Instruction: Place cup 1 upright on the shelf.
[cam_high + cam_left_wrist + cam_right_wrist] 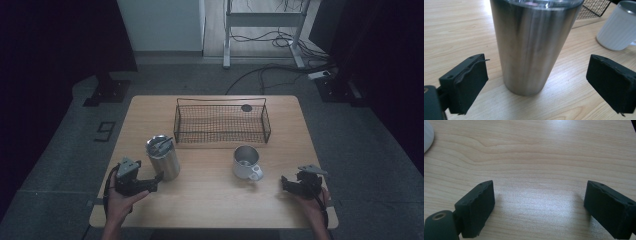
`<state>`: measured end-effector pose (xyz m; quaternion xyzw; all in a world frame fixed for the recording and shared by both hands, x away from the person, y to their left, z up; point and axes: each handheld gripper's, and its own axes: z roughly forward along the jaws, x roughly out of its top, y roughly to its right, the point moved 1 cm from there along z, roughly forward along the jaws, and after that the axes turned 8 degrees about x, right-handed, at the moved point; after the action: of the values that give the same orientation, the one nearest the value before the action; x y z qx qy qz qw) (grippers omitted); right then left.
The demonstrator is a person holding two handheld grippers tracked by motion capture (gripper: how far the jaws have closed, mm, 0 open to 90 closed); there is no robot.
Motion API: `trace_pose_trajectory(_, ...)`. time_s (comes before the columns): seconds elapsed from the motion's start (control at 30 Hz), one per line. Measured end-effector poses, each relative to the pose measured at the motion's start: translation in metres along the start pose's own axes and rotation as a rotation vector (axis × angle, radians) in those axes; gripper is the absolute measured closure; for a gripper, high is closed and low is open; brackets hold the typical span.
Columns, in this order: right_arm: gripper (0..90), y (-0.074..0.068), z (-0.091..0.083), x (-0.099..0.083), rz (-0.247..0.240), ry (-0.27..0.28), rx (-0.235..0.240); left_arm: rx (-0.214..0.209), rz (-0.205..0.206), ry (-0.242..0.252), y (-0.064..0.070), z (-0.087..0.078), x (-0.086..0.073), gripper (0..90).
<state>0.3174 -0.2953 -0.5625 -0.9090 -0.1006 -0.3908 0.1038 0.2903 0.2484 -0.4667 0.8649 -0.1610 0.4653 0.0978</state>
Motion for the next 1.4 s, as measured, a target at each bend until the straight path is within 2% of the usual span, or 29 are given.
trace_pose_trajectory(0.23,9.8,0.000,0.000,0.000,-0.001,0.000,0.001,-0.024,-0.002,0.001,0.001,0.005,0.006,1.8)
trace_pose_trajectory(0.7,9.9,0.000,0.000,0.000,-0.001,0.000,0.001,-0.024,0.001,-0.032,0.001,0.020,0.015,1.4)
trace_pose_trajectory(1.4,10.0,0.000,0.000,0.000,-0.002,0.000,0.002,-0.008,0.007,-0.037,0.002,0.035,0.022,0.9)
